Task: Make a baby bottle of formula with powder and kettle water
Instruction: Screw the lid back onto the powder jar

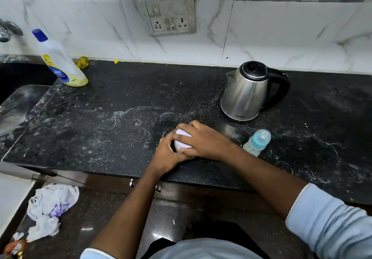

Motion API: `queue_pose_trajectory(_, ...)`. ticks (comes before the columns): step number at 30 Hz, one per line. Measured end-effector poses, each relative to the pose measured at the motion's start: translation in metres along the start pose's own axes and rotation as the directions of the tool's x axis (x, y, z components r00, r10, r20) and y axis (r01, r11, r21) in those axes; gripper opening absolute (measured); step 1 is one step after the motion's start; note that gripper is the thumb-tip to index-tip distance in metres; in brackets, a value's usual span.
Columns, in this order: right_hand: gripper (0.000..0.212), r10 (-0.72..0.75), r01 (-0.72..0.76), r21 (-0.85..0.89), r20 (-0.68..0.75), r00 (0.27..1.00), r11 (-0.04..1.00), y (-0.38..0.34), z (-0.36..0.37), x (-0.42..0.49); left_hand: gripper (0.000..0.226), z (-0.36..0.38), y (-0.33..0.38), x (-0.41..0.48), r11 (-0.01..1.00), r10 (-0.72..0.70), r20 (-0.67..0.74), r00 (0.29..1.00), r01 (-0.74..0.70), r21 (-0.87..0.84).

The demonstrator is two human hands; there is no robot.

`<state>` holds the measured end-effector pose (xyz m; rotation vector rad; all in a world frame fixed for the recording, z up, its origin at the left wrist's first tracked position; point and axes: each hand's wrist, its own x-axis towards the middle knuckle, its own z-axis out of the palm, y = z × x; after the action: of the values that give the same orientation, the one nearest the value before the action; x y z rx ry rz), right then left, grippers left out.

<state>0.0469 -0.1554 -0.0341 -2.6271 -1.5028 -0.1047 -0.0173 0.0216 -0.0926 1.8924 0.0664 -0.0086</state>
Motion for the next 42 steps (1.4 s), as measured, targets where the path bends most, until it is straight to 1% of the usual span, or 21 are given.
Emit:
queue_pose_trajectory(3, 0.051, 0.141, -0.142, -0.014, -0.080, 0.987, 0.990, -0.014, 0.013, 0.000, 0.068, 0.000, 0.000, -0.001, 1.000, -0.018, -0.012, 1.000, 0.018, 0.018)
queue_pose_trajectory(5, 0.055, 0.243, -0.245, -0.020, -0.074, 0.967, 0.969, -0.026, 0.015, 0.002, 0.066, -0.002, 0.000, 0.000, 0.999, -0.014, 0.005, 1.000, 0.013, 0.031)
queue_pose_trajectory(6, 0.056, 0.256, -0.257, -0.015, -0.072, 0.964, 0.966, -0.027, 0.014, 0.002, 0.067, -0.003, 0.000, 0.001, 1.000, -0.009, 0.016, 1.000, 0.009, 0.027)
queue_pose_trajectory(7, 0.057, 0.231, -0.232, -0.008, -0.056, 0.971, 0.973, -0.023, 0.012, 0.002, 0.069, -0.004, 0.001, 0.001, 1.000, -0.007, 0.025, 1.000, 0.006, 0.024)
queue_pose_trajectory(8, 0.059, 0.170, -0.170, -0.014, -0.024, 0.985, 0.985, -0.016, 0.008, 0.002, 0.073, -0.006, 0.002, 0.002, 1.000, -0.015, 0.031, 0.999, 0.015, 0.018)
queue_pose_trajectory(10, 0.062, 0.006, -0.003, -0.069, 0.045, 0.999, 0.998, 0.004, -0.003, 0.002, 0.080, -0.008, 0.003, 0.005, 1.000, -0.021, 0.060, 0.998, 0.020, 0.019)
queue_pose_trajectory(12, 0.062, -0.107, 0.115, -0.116, 0.074, 0.992, 0.987, 0.019, -0.007, 0.004, 0.077, -0.009, 0.006, 0.005, 1.000, -0.028, 0.073, 0.997, 0.027, 0.016)
queue_pose_trajectory(14, 0.059, -0.158, 0.168, -0.144, 0.081, 0.984, 0.975, 0.023, -0.003, 0.006, 0.073, -0.008, 0.004, 0.006, 0.999, -0.026, 0.071, 0.997, 0.024, 0.029)
queue_pose_trajectory(15, 0.056, -0.161, 0.172, -0.144, 0.084, 0.983, 0.974, 0.021, 0.000, 0.007, 0.072, -0.008, 0.002, 0.006, 0.999, -0.027, 0.067, 0.997, 0.025, 0.034)
queue_pose_trajectory(17, 0.052, -0.122, 0.132, -0.115, 0.083, 0.989, 0.985, 0.014, 0.001, 0.010, 0.065, -0.007, -0.002, 0.005, 0.999, -0.044, 0.034, 0.998, 0.043, 0.027)
queue_pose_trajectory(19, 0.054, -0.037, 0.047, -0.102, 0.100, 0.994, 0.994, 0.005, -0.002, 0.010, 0.061, -0.008, -0.004, 0.005, 0.997, -0.064, 0.000, 0.998, 0.064, 0.036)
queue_pose_trajectory(21, 0.054, 0.050, -0.038, -0.104, 0.115, 0.992, 0.994, -0.005, -0.005, 0.007, 0.061, -0.007, -0.007, 0.005, 0.996, -0.056, -0.015, 0.998, 0.057, 0.065)
queue_pose_trajectory(24, 0.052, 0.116, -0.106, -0.094, 0.115, 0.987, 0.990, -0.015, -0.007, 0.004, 0.065, -0.004, -0.009, 0.003, 0.995, -0.045, -0.033, 0.998, 0.048, 0.082)
queue_pose_trajectory(30, 0.049, 0.171, -0.159, -0.112, 0.101, 0.980, 0.981, -0.019, -0.001, 0.004, 0.063, -0.004, -0.007, 0.001, 0.996, -0.036, -0.031, 0.999, 0.039, 0.082)
queue_pose_trajectory(36, 0.049, 0.192, -0.186, -0.077, 0.082, 0.978, 0.980, -0.021, -0.003, 0.003, 0.065, -0.007, -0.003, 0.002, 0.997, -0.019, 0.031, 0.999, 0.017, 0.070)
queue_pose_trajectory(39, 0.056, 0.187, -0.182, -0.077, 0.061, 0.981, 0.980, -0.020, -0.004, 0.001, 0.064, -0.009, 0.005, 0.000, 0.998, -0.020, 0.065, 0.998, 0.017, 0.057)
queue_pose_trajectory(42, 0.071, 0.177, -0.172, -0.074, 0.067, 0.982, 0.982, -0.017, -0.007, -0.006, 0.067, -0.009, 0.013, -0.003, 0.999, 0.000, 0.073, 0.997, -0.003, 0.041)
